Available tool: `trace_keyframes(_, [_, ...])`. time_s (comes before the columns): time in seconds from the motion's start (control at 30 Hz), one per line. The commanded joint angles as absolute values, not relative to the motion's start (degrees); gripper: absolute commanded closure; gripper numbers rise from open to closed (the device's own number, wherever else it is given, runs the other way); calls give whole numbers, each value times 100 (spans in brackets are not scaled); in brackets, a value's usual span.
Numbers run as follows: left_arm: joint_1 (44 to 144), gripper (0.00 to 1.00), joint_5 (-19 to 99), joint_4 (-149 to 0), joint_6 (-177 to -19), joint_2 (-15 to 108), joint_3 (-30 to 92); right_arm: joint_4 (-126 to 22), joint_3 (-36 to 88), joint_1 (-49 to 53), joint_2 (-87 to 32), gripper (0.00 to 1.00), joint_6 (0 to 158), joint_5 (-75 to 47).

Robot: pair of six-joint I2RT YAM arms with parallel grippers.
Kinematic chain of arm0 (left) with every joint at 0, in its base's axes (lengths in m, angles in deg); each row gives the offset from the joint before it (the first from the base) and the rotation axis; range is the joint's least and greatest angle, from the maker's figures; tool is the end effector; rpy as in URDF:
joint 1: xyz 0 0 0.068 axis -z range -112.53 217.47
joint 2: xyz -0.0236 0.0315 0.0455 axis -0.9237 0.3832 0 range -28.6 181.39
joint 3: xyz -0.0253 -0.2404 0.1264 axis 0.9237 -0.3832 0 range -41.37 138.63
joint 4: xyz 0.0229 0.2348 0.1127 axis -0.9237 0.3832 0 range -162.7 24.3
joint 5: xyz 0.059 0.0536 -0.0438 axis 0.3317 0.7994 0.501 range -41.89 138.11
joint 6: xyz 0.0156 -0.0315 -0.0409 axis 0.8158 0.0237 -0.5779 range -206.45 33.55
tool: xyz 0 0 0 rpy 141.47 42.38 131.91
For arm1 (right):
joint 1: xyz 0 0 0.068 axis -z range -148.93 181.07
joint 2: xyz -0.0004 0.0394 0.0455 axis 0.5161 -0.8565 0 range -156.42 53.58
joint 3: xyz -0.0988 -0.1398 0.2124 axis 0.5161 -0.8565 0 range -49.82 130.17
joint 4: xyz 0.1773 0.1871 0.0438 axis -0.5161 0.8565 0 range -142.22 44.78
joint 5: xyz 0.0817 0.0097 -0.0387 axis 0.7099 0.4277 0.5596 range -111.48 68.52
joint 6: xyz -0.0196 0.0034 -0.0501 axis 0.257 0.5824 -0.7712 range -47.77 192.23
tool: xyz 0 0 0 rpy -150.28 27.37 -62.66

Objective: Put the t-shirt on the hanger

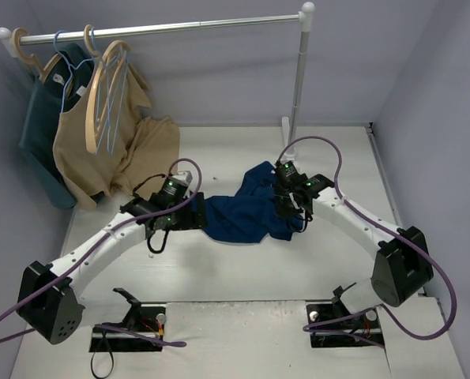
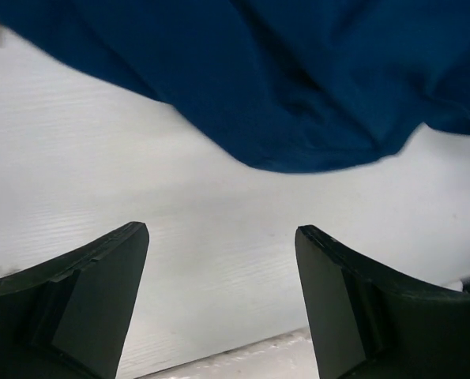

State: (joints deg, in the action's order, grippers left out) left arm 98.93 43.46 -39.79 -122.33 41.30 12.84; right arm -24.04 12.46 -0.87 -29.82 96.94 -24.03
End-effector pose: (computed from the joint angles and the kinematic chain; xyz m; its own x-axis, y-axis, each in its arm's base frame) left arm 0.2151 -0.1349 0.2708 -0.8501 -0.1646 -0.5002 0.0836 0.8957 -0.4368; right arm 0.2649 0.1634 0.2603 -0.7951 -0.0036 -0.6065 -0.1889 0.9517 0.2420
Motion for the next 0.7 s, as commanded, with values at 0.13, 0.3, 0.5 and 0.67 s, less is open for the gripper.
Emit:
trace_keyframes(0.13, [10667,30,4749,-5555,-14120,4671,969,-3060,1319,31,-3264,100,9790,-2263])
trace_keyframes(0.3, [10667,46,4670,-5925,-14323,5418,1215,-3087,1293,101,-3308,100,9728,-2227])
trace_keyframes(0.5, [10667,47,4670,-6127,-14446,5998,1531,-3113,1179,294,-3212,100,9614,-2201])
trace_keyframes(0.67, [10649,51,4749,-6004,-14498,6289,1655,-3183,1029,479,-3150,100,9579,-1981])
